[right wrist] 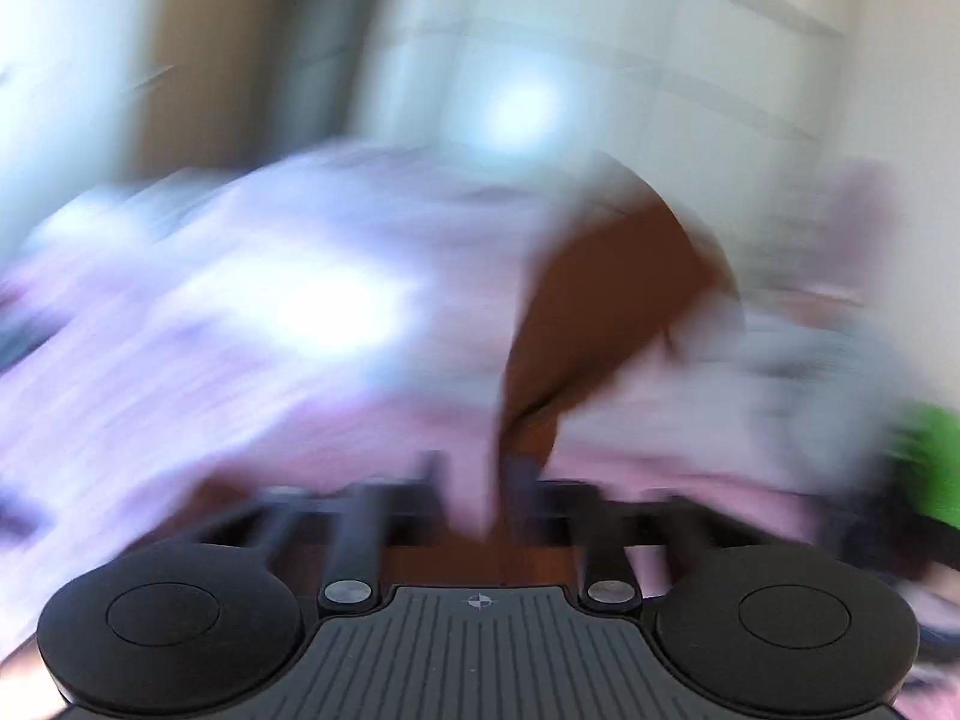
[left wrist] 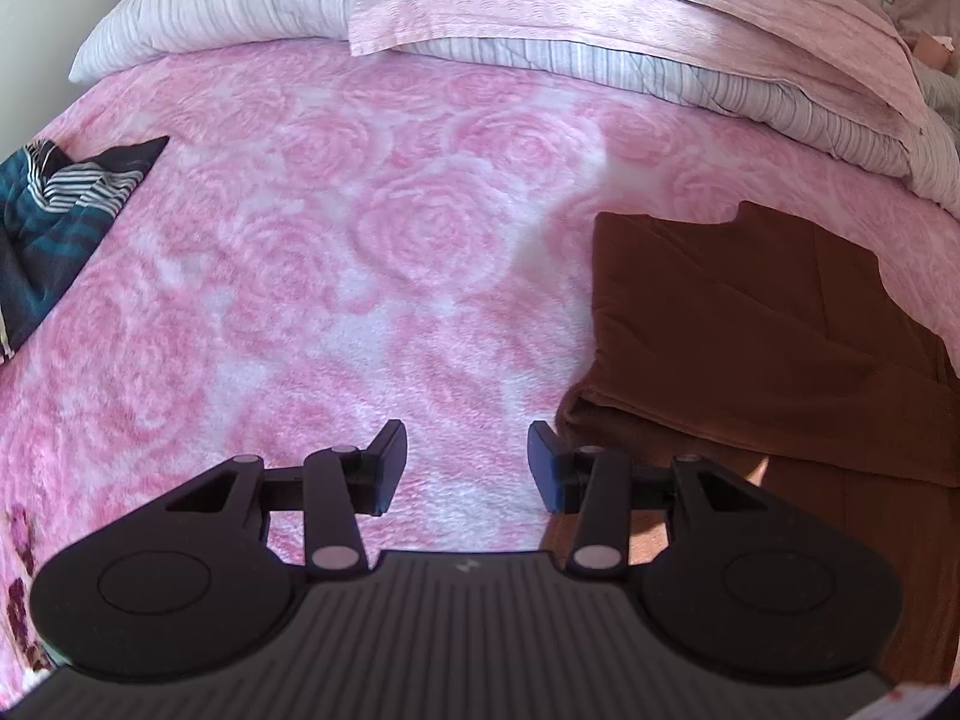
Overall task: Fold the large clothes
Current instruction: 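Grasp the shirt side with the right gripper, fold it over the body, release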
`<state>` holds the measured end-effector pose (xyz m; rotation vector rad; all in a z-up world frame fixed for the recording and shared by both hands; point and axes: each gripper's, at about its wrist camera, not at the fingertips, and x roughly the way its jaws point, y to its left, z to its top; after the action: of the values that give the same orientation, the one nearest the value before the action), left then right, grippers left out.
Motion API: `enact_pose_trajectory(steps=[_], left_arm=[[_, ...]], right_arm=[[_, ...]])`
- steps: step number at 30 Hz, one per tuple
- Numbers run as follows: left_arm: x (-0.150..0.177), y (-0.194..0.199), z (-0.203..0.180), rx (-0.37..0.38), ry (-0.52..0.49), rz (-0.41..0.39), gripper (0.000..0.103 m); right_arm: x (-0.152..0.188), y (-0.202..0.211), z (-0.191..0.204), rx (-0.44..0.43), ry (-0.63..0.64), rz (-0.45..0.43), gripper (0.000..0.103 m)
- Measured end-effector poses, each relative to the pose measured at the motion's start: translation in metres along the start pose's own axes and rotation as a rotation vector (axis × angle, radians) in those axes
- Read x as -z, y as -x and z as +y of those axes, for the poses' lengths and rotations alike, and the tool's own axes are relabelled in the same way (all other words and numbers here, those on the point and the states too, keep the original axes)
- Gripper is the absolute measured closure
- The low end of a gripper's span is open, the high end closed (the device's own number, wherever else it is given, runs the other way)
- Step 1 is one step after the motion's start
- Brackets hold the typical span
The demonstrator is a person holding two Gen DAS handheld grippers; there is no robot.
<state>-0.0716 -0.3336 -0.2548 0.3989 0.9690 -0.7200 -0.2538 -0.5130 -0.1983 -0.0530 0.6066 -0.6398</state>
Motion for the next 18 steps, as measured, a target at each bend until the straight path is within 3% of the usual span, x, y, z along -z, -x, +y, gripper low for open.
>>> enact_pose_trajectory(steps=[2,5,8,11,14,18], left_arm=[[0.002,-0.002,0.009,0.0,0.019,0.013,0.063],[0.006,-0.003,0.02,0.003,0.042,0.026,0.063],[0.007,-0.007,0.027,0.015,0.035,0.032,0.063],[0.004,-0.015,0.029,0.041,0.041,0.046,0.063],[-0.004,-0.025,0.022,0.077,0.049,0.048,0.063],[-0.026,-0.047,0.006,0.153,0.081,0.051,0.061]], right_arm=[[0.019,-0.004,0.046,-0.088,0.074,0.049,0.033],[0.056,-0.012,0.063,-0.123,0.108,0.184,0.034],[0.094,-0.025,0.039,-0.026,0.096,0.333,0.042],[0.129,-0.036,-0.011,0.104,0.043,0.439,0.054],[0.148,-0.042,-0.05,0.212,0.026,0.48,0.054],[0.156,-0.061,-0.075,0.26,0.012,0.486,0.054]])
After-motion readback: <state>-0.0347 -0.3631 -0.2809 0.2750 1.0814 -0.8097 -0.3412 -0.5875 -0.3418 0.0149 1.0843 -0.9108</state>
